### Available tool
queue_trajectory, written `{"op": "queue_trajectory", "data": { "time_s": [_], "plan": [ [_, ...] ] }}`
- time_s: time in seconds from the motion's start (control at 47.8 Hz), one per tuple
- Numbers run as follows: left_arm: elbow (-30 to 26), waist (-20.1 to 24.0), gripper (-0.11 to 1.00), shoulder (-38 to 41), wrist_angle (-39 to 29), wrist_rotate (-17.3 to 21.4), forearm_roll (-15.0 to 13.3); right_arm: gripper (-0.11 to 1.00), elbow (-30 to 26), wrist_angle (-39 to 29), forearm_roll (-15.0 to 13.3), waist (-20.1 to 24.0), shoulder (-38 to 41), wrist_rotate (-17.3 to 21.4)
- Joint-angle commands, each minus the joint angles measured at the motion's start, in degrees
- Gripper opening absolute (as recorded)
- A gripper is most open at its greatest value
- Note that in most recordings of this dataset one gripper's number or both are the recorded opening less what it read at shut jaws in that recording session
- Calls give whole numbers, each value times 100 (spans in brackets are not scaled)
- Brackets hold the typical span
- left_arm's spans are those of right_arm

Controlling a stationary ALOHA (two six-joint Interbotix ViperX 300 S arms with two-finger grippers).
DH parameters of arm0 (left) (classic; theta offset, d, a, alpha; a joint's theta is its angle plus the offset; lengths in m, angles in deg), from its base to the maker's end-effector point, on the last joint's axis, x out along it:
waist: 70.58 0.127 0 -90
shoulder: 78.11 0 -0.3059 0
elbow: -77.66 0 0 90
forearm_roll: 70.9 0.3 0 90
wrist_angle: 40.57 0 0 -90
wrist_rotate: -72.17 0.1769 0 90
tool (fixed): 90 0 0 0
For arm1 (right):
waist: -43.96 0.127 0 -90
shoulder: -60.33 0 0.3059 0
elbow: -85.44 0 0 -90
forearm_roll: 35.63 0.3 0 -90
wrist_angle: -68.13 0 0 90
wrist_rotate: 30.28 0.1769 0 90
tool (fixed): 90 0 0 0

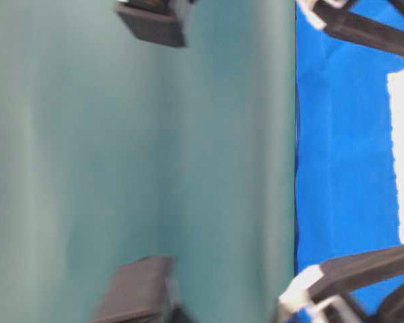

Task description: Fold the yellow towel.

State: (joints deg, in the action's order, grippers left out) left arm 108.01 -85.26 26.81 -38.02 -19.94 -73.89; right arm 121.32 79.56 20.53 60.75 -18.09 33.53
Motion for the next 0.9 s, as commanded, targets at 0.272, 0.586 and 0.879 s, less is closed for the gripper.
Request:
{"op": "queue_trajectory", "data": {
  "time_s": [0.272, 0.586, 0.879],
  "plan": [
    [606, -9, 50, -1538, -466, 0, -9, 68, 1107, 299, -35, 18, -1978, -114],
    [1591, 35, 50, -2698, 132, 9, -9, 67, 2013, 343, -35, 18, -3788, -633],
    [2566, 167, 49, -4104, 571, 35, -9, 67, 2760, 334, -26, 9, -5142, -1037]
  ]
}}
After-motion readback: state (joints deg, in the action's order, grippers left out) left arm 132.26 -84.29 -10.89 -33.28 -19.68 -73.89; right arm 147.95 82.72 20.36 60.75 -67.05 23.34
